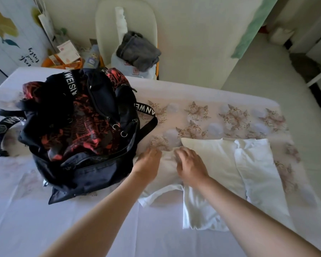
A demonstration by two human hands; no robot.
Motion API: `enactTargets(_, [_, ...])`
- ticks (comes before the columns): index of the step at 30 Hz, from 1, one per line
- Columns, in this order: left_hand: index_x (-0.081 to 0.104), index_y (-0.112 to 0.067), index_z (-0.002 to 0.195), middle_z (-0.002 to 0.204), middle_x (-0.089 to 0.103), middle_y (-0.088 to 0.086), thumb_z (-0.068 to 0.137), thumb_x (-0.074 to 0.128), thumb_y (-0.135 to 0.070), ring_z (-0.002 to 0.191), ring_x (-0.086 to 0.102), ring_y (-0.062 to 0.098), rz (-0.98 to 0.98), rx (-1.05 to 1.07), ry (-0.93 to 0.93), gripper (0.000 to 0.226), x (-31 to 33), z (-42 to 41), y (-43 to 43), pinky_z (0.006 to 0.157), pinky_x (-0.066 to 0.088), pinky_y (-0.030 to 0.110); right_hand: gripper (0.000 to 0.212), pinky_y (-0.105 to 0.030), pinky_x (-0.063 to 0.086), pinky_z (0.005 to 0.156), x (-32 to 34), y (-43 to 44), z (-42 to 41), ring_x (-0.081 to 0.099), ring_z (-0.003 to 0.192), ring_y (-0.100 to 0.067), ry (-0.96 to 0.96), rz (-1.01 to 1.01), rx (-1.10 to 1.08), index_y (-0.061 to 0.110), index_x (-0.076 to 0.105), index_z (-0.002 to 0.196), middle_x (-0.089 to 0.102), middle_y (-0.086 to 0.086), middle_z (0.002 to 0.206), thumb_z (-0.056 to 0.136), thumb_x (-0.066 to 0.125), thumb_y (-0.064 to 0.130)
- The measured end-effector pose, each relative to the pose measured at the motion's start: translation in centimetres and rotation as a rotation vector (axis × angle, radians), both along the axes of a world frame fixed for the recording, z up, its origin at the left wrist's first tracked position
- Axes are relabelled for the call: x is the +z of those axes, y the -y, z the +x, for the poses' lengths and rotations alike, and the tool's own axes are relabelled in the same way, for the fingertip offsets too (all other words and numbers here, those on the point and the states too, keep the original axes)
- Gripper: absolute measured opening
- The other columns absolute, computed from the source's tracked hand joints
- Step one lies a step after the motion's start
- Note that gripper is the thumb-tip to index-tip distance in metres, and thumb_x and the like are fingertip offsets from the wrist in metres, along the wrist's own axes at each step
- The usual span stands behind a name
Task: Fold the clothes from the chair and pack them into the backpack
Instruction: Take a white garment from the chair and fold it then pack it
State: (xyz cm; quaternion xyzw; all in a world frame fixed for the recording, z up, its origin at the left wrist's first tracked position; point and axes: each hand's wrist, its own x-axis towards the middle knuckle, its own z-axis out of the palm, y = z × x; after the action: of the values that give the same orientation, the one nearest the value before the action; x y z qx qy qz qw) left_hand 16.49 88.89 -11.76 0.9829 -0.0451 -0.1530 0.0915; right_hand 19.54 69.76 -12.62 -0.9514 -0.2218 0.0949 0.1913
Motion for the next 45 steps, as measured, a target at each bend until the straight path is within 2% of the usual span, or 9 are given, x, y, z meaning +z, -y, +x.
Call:
enactTargets(4, [0.029,-0.013,0.145,0.142,0.041,0.009,0.095,0.053,-0.017,0.127,0.043,0.027,0.183,0.081,-0.06,0.056,-1.0,0.9,0.6,0.102,0.04,0.036,0.067,-0.043,0.022,0.12,-0.5,1.2,-0.5,0.016,0.151,-0.027,-0.121,-0.235,0.155,0.018,0.026,0.154,0.019,-0.008,0.163,0.091,0.048,0.027])
enactTargets(11, [0.045,-0.016,0.139,0.141,0.047,0.007,0.09,0.049,-0.022,0.125,0.052,0.025,-0.095,-0.005,-0.219,0.049,1.2,1.5,-0.7,0.098,0.05,0.037,0.074,-0.035,0.038,0.106,1.2,-2.3,-1.0,0.038,0.132,-0.019,0.021,-0.003,0.164,0.032,0.03,0.15,0.029,0.004,0.156,0.083,0.06,0.018])
enactTargets(14, [0.056,-0.02,0.116,0.109,0.062,-0.001,0.088,0.049,-0.027,0.101,0.063,0.024,-0.146,-0.086,-0.283,0.029,4.4,1.6,-1.9,0.083,0.056,0.036,0.05,-0.035,0.054,0.085,3.3,-4.3,0.5,0.065,0.099,-0.016,-0.187,0.154,0.14,0.034,0.053,0.131,0.066,0.009,0.12,0.085,0.057,0.016])
enactTargets(18, [0.054,-0.02,0.113,0.098,0.064,-0.007,0.083,0.067,-0.039,0.09,0.063,0.017,-0.084,-0.082,-0.555,0.038,8.1,1.8,-3.0,0.08,0.054,0.033,0.025,-0.027,0.046,0.061,6.1,-2.9,2.4,0.059,0.067,-0.008,-0.346,0.204,-0.083,0.031,0.066,0.078,0.064,0.012,0.072,0.082,0.047,0.013])
enactTargets(26, [0.066,-0.019,0.1,0.086,0.07,-0.013,0.094,0.059,-0.041,0.074,0.065,0.005,-0.583,0.08,-0.637,0.024,11.5,2.9,8.6,0.069,0.05,0.015,0.024,-0.025,0.045,0.066,6.2,8.2,3.3,0.061,0.081,-0.017,-0.505,0.371,-0.515,0.02,0.066,0.1,0.066,0.004,0.09,0.079,0.053,0.018])
enactTargets(28, [0.061,-0.022,0.121,0.109,0.064,-0.019,0.097,0.059,-0.041,0.099,0.065,0.005,-0.823,0.136,-0.738,0.031,10.0,1.7,12.0,0.069,0.053,0.023,0.038,-0.028,0.047,0.069,5.2,11.4,2.8,0.062,0.088,-0.024,-0.533,0.386,-0.683,0.023,0.058,0.111,0.062,-0.001,0.1,0.075,0.05,0.029])
enactTargets(32, [0.058,-0.026,0.126,0.13,0.057,-0.01,0.089,0.07,-0.028,0.108,0.062,0.013,-0.886,0.365,-0.488,0.039,4.9,-1.0,14.5,0.083,0.059,0.037,0.027,-0.031,0.049,0.052,4.0,14.4,0.7,0.061,0.07,-0.031,-0.663,0.321,-0.784,0.014,0.057,0.085,0.057,-0.012,0.081,0.091,0.049,0.039])
enactTargets(38, [0.054,-0.038,0.121,0.131,0.034,-0.015,0.067,0.082,-0.04,0.127,0.022,0.01,-0.223,-0.013,-0.126,0.061,1.4,-5.8,12.0,0.105,0.034,0.031,0.025,-0.031,0.045,0.088,1.7,13.5,-1.6,0.055,0.118,-0.028,-0.42,0.02,-0.554,0.021,0.066,0.108,0.067,-0.006,0.117,0.089,0.051,0.027])
enactTargets(45, [0.065,-0.025,0.107,0.127,0.051,-0.01,0.082,0.073,-0.009,0.105,0.058,0.011,-0.398,0.125,-0.011,0.031,0.3,-7.0,10.4,0.096,0.049,0.029,0.042,-0.039,0.04,0.097,2.5,12.9,0.4,0.051,0.118,-0.029,-0.154,-0.396,-0.351,0.019,0.049,0.129,0.054,-0.008,0.127,0.088,0.055,0.021])
